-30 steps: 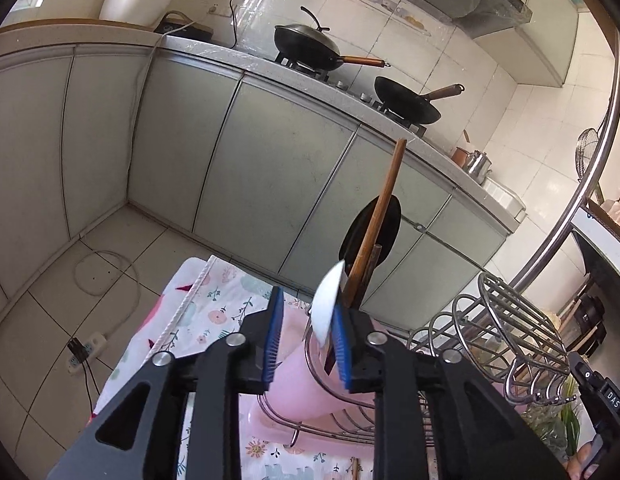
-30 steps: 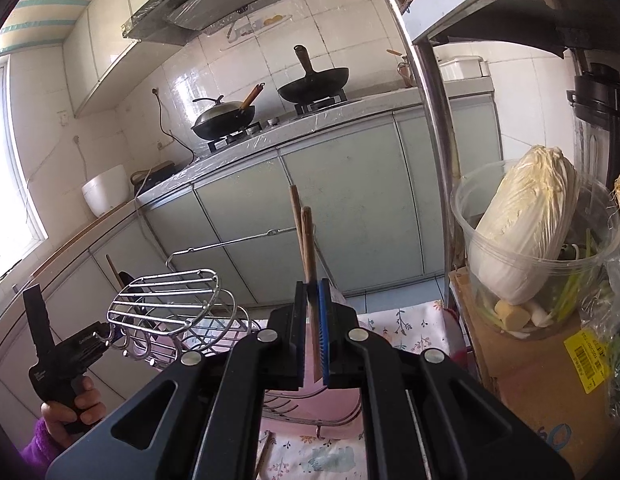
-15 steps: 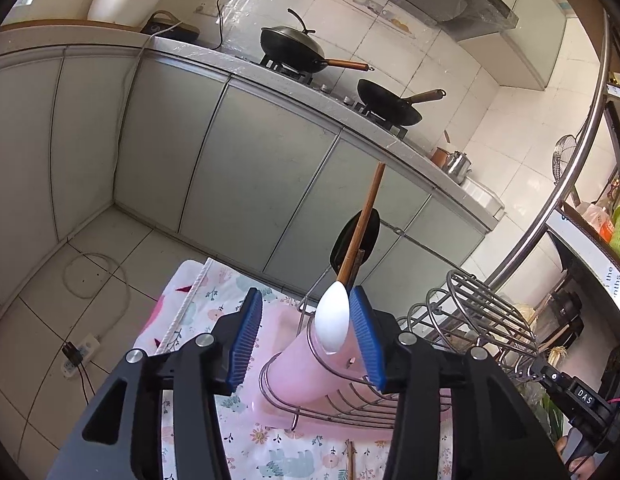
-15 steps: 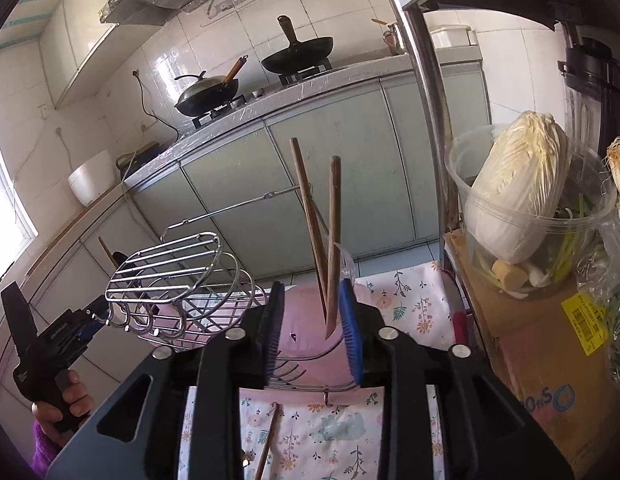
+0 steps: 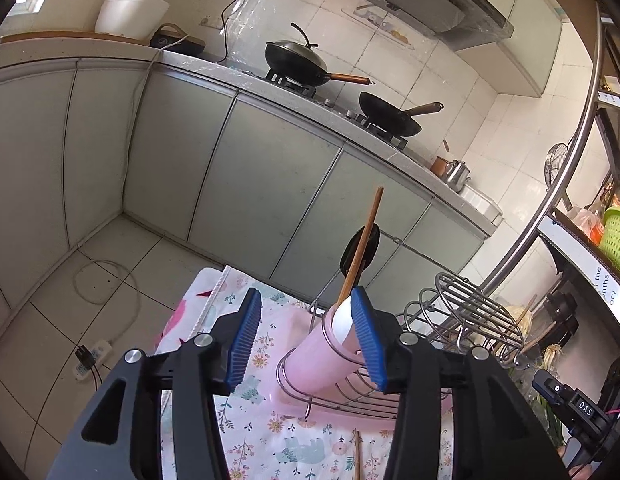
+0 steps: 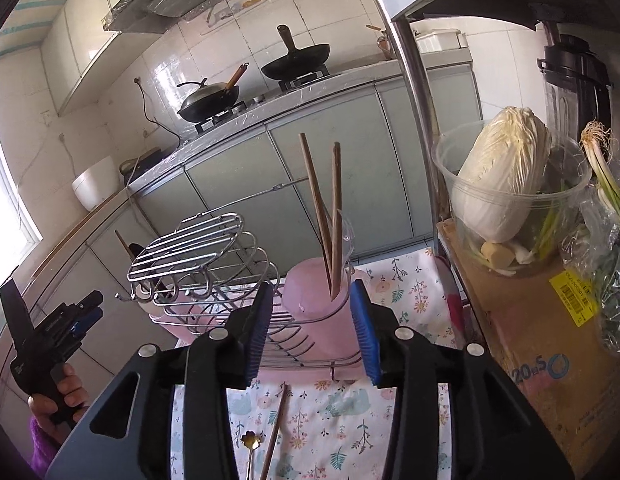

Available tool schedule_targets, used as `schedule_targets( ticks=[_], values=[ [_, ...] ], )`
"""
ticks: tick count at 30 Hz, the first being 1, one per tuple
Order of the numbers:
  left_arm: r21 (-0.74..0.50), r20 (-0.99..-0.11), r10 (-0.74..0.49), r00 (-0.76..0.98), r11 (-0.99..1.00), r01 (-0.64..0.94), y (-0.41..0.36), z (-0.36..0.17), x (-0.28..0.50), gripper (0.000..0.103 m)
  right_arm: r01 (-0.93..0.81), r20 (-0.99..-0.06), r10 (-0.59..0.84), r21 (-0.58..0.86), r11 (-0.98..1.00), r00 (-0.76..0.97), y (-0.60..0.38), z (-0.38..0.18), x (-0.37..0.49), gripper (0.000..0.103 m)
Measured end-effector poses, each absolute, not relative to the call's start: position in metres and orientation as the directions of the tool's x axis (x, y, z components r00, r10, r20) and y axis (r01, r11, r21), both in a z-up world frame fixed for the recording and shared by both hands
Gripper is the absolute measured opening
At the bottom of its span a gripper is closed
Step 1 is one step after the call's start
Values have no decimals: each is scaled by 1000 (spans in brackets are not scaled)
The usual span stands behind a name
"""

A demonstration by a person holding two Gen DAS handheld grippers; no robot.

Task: Organize utensils
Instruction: 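Move both open tools down toward the gold spoon and wooden chopstick on the cloth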

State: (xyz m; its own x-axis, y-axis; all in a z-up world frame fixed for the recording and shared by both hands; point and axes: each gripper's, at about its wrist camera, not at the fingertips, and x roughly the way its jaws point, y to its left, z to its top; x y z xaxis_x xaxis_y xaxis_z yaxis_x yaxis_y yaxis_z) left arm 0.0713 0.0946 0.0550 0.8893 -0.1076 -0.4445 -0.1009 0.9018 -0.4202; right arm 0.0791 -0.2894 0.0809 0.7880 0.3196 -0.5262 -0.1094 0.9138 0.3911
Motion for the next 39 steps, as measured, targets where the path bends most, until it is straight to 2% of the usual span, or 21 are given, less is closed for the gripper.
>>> schedule_targets(
  ticks=[11,21,23,26,39],
  values=[
    [-349,-480,-73,874,930,-113,86,54,34,46,-162,-521,292,280,946,802,-261,82,34,41],
    [-299,-514,-85,854,950,-86,66,46,3,46,-175,-530,302,278,945,792,-254,75,7,43],
    [-291,-522,-90,848,953,-78,61,43,-2,46,-174,-536,301,275,946,789,-252,72,3,49],
    [-274,-530,-97,843,960,-62,55,39,-7,46,-179,-543,304,271,946,782,-248,68,-3,51],
    [-214,-603,-133,787,977,1,25,13,-9,46,-197,-583,308,247,949,752,-237,46,-10,54]
  ],
)
